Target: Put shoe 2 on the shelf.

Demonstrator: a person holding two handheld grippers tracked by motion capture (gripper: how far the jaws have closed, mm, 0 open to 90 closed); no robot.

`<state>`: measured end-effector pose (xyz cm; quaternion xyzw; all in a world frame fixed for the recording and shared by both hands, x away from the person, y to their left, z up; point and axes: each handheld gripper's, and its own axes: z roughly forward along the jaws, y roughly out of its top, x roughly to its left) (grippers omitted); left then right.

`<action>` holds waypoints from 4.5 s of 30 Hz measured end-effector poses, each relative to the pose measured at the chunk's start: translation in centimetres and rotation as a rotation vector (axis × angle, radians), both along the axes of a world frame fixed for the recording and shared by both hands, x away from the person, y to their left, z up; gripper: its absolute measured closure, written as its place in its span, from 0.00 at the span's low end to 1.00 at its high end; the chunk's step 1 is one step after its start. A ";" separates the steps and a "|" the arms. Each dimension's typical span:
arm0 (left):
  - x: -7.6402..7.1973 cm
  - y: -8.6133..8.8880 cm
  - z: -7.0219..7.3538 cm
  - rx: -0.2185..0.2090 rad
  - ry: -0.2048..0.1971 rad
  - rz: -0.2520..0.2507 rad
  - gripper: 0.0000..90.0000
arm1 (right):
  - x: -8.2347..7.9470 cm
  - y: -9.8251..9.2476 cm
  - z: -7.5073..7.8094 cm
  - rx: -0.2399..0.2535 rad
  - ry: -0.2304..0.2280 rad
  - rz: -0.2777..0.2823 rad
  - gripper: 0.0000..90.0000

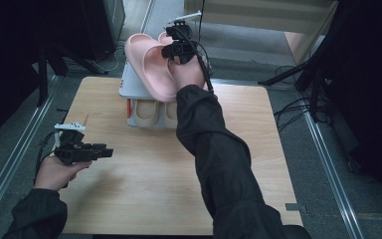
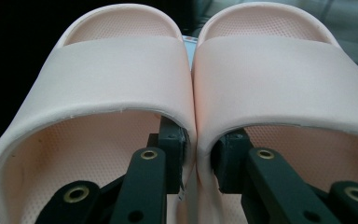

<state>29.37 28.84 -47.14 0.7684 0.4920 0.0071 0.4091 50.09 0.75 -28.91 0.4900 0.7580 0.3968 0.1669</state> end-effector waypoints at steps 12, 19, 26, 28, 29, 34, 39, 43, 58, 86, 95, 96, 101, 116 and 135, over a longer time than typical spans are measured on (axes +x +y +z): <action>1.6 -2.0 0.4 -0.021 -0.035 -0.089 0.57 | 2.1 2.1 -2.1 0.085 0.039 -0.196 0.85; 2.5 -2.9 0.2 -0.018 -0.027 -0.117 0.57 | 3.3 1.9 -3.5 0.124 0.051 -0.248 0.85; 2.6 -3.1 0.2 -0.015 -0.018 -0.129 0.57 | 4.0 2.1 -4.2 0.127 0.070 -0.278 0.85; 2.6 -3.1 0.2 -0.015 -0.020 -0.129 0.57 | 4.2 2.2 -4.5 0.114 0.070 -0.283 0.84; 2.6 -3.1 0.2 -0.013 -0.020 -0.127 0.57 | 4.2 2.3 -4.5 0.110 0.071 -0.284 0.84; 2.5 -2.9 0.2 -0.018 -0.016 -0.129 0.57 | 4.4 2.9 -4.5 0.105 0.064 -0.294 0.84; 2.4 -3.0 0.1 -0.016 -0.010 -0.137 0.57 | 4.6 3.6 -4.6 0.082 0.056 -0.298 0.84; 2.4 -2.8 0.1 -0.020 -0.015 -0.132 0.57 | 4.7 3.5 -4.6 0.094 0.063 -0.302 0.82; 2.4 -2.7 0.2 -0.023 -0.019 -0.125 0.56 | 4.5 3.8 -4.7 0.106 0.048 -0.249 0.64; 2.4 -2.8 0.1 0.002 -0.013 -0.121 0.56 | 1.7 1.4 -2.9 0.124 0.023 -0.135 0.62; 2.4 -2.8 0.0 0.011 -0.005 -0.115 0.56 | 0.3 0.2 -3.1 0.117 0.048 -0.061 0.62; 2.4 -2.9 0.0 0.010 -0.006 -0.114 0.56 | 0.1 0.0 -3.1 0.115 0.051 -0.053 0.63; 2.5 -2.9 -0.1 0.019 -0.003 -0.118 0.56 | -0.7 -0.6 -3.2 0.130 0.056 -0.012 0.63; 2.6 -3.1 -0.3 0.038 0.002 -0.114 0.56 | -4.4 -2.5 -3.6 0.146 0.057 0.115 0.63; 2.5 -3.5 -0.5 0.070 -0.003 -0.115 0.55 | -10.4 -4.8 -5.9 0.178 0.044 0.251 0.63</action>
